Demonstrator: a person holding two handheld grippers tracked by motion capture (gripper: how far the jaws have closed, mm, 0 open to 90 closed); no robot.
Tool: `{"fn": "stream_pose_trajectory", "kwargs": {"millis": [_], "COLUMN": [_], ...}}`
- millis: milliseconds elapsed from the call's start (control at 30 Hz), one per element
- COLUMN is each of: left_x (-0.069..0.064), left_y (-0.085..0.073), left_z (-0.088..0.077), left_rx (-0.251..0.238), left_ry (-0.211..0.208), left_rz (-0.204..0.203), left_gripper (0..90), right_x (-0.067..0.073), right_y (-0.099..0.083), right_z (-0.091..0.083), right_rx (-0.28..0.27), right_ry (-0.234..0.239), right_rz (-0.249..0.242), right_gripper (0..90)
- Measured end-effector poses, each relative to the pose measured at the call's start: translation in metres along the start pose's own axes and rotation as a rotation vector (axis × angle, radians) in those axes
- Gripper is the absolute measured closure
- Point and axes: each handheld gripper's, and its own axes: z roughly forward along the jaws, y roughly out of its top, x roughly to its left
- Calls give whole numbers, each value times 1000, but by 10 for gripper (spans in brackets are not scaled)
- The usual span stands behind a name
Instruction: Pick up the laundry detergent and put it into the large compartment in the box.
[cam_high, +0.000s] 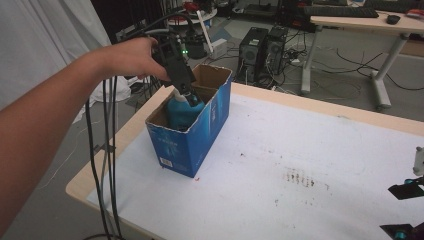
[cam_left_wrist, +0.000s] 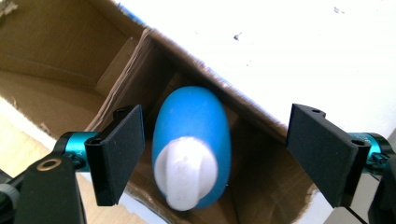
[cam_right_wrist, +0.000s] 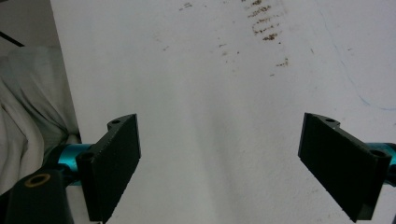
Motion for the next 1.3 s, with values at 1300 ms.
{"fn": "stream_pose_trajectory", "kwargs": {"millis": [1300], "left_x": [-67], "left_y": [134], "left_z": [40], "left_rx": [-21], "left_ry": [-15], "left_rz": [205], "left_gripper": [17], "right_x": [-5], "right_y": [-3], "right_z": [-8], "right_rx": [-61], "right_ry": [-25], "right_rz": [52], "right_gripper": [122]}}
